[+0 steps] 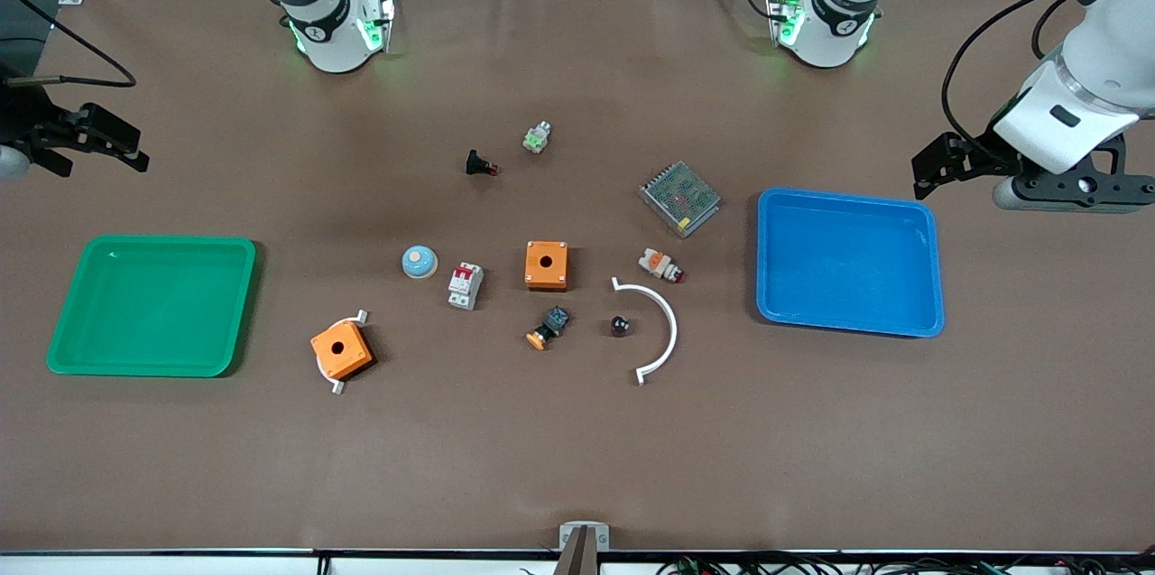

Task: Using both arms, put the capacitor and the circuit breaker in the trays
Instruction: 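Reach the left gripper to the black capacitor while the right gripper reaches the breaker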

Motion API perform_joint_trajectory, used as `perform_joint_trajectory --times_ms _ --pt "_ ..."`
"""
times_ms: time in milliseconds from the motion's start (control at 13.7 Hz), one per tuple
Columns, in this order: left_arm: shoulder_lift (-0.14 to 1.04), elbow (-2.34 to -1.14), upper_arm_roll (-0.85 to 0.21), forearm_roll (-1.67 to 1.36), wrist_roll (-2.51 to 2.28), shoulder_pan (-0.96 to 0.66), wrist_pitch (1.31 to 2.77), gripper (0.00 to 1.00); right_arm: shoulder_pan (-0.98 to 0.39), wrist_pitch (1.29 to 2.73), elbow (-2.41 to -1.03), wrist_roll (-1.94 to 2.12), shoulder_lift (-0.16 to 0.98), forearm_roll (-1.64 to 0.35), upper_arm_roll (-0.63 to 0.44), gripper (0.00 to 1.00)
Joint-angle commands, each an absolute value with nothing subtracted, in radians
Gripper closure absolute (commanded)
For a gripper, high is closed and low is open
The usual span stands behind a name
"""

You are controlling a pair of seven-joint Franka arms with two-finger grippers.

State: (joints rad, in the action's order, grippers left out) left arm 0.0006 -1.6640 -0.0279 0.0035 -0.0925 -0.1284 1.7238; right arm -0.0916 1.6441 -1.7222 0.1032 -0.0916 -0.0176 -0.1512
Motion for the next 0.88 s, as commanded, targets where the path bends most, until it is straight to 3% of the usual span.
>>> perform_joint_trajectory --times_ms 0,293,585,805 --pt "0.008 -1.646 -0.035 0.015 -0.087 -0.123 1.704 0.00 -0.083 1.641 -1.738 0.115 -0.110 -0.035 -0.141 0.00" --pt "0.063 -1.626 -0.043 0.015 -0.104 -0.144 1.720 0.00 -0.084 1.640 -1.738 0.115 -0.109 -0.035 -0.141 0.00" --pt "0.243 -1.543 -0.092 -0.064 -0.176 -0.187 1.764 0.00 -0.112 1.652 -1.741 0.086 -0.107 -0.035 -0.135 0.00" --pt "0.441 -1.381 -0.097 -0.061 -0.316 -0.296 1.811 0.00 -0.193 1.689 -1.746 -0.063 -0.078 -0.034 -0.137 0.00"
